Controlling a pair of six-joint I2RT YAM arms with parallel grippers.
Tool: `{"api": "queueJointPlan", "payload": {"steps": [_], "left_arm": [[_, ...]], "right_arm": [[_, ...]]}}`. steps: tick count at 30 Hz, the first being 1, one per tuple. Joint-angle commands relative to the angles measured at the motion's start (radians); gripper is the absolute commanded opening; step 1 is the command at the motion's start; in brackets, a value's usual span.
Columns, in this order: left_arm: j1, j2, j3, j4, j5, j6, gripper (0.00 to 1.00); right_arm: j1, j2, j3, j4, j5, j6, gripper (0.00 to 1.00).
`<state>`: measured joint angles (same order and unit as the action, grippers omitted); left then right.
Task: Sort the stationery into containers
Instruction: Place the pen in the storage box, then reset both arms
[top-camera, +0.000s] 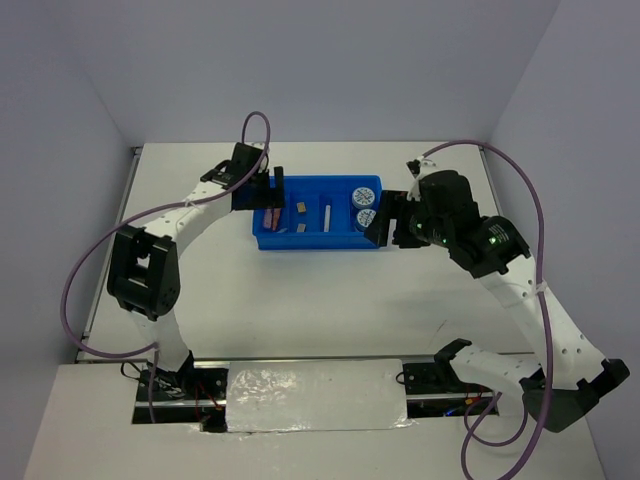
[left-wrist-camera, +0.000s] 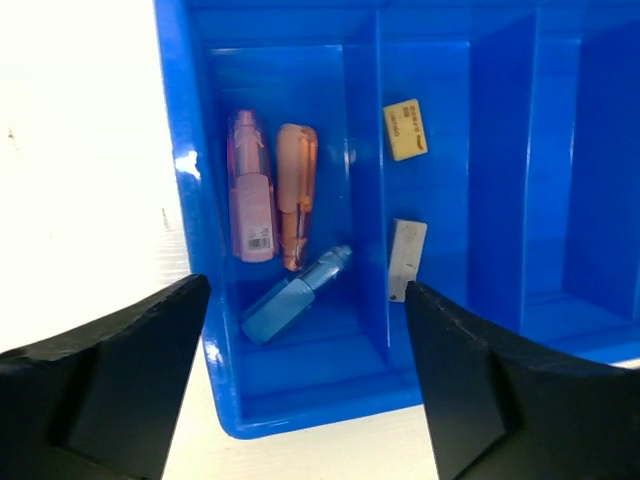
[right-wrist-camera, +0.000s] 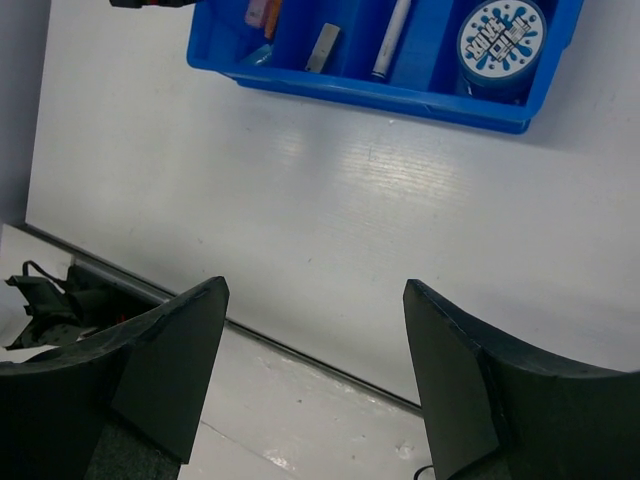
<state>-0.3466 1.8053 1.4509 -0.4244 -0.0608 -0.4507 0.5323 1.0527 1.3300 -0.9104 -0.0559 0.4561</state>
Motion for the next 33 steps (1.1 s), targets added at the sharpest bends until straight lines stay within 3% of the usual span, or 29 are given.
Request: {"api": "queueJointPlan", "payload": {"steps": [1, 6, 8, 9, 12, 15, 19, 25, 33], "left_arm": [[-0.003, -0.007, 0.002, 0.036, 0.030, -0.016, 0.95], [-0.005, -0.113, 0.086, -0.097, 0.009, -0.028, 0.98], [-0.009, -0.188, 0.178, -0.248, -0.062, -0.031, 0.99], [-0.009, -0.217, 0.210, -0.285, -0.112, -0.022, 0.99], [-0.009, -0.348, 0.238, -0.436, -0.223, -0.022, 0.99], [-0.009, -0.506, 0.174, -0.482, -0.348, -0.028, 0.99], [-0.008, -0.758, -0.064, -0.484, -0.488, -0.086, 0.99], [-0.008, -0.972, -0.181, -0.573, -0.553, -0.183, 0.99], [-0.008, -1.029, -0.196, -0.645, -0.606, -0.146, 0.99]], "right_arm": [[0.000, -0.003, 0.060, -0.022, 0.042, -0.010, 0.79], [0.003, 0.015, 0.152, -0.091, 0.132, -0.078, 0.80], [0.000, -0.006, 0.193, -0.140, 0.229, -0.103, 0.89], [-0.002, -0.016, 0.205, -0.168, 0.257, -0.108, 1.00], [-0.005, -0.068, 0.268, -0.220, 0.369, -0.096, 1.00], [-0.005, -0.132, 0.317, -0.289, 0.471, -0.056, 1.00], [-0.005, -0.251, 0.304, -0.378, 0.611, 0.004, 1.00], [-0.005, -0.394, 0.195, -0.473, 0.656, 0.082, 1.00], [-0.005, -0.447, 0.143, -0.469, 0.669, 0.092, 1.00]]}}
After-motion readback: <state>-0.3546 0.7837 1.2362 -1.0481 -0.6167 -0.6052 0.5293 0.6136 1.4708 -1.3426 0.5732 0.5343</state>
